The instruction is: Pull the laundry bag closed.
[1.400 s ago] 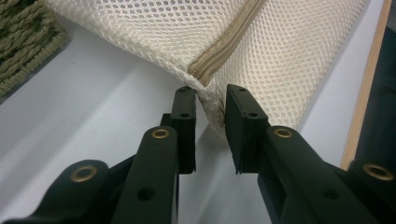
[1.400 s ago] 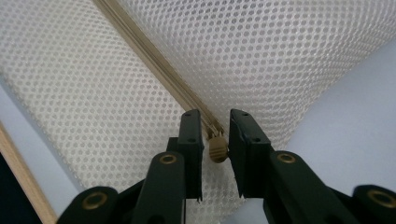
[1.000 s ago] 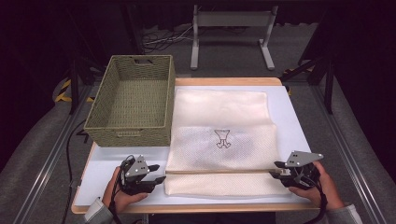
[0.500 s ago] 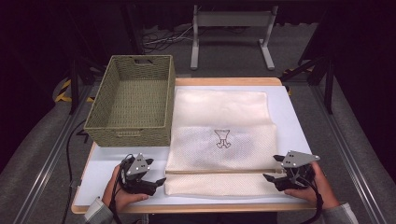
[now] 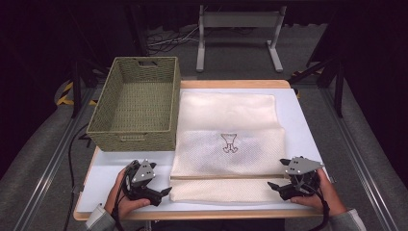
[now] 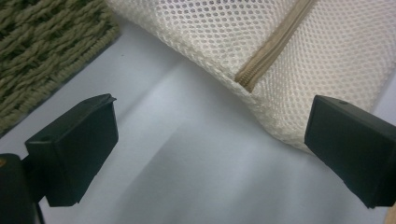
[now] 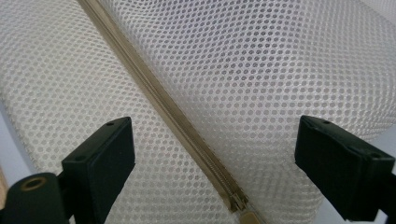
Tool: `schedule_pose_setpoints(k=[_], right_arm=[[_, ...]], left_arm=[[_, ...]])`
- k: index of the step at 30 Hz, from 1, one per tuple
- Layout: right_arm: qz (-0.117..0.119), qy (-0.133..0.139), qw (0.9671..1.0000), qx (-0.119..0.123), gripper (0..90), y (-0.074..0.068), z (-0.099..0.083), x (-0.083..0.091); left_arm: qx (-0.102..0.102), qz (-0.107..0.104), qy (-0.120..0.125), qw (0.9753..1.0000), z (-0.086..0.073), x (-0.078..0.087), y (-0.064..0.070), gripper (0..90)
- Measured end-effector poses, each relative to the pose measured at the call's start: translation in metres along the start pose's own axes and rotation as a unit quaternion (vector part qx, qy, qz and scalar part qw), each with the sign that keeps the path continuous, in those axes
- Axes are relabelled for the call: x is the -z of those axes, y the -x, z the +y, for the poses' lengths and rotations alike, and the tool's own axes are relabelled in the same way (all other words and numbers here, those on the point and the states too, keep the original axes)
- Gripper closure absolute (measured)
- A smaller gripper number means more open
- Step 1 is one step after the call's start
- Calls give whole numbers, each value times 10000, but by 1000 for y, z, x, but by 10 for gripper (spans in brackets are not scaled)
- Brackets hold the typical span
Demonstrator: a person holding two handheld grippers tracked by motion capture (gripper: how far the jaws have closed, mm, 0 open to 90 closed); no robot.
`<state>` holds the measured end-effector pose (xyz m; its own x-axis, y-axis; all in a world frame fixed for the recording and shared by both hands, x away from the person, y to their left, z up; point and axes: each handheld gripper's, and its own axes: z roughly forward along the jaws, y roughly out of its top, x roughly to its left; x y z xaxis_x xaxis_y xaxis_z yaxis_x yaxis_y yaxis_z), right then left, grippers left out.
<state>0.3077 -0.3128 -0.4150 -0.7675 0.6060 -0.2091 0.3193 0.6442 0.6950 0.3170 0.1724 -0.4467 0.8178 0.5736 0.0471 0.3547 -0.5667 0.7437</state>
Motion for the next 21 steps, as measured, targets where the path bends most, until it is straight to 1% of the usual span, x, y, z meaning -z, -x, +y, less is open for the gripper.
schedule_pose_setpoints(k=[6, 13, 21], right_arm=[[-13, -37, 10000, 33, 124, -1, -1, -2], [-32, -79, 9999, 72, 124, -1, -1, -4], [-37, -45, 10000, 62, 124, -2, -1, -5]], left_arm=[[-70, 0, -90, 9999, 0, -2, 1, 37], [-85, 11, -151, 9998, 0, -3, 2, 40], [-122, 54, -199, 9997, 0, -4, 2, 41]])
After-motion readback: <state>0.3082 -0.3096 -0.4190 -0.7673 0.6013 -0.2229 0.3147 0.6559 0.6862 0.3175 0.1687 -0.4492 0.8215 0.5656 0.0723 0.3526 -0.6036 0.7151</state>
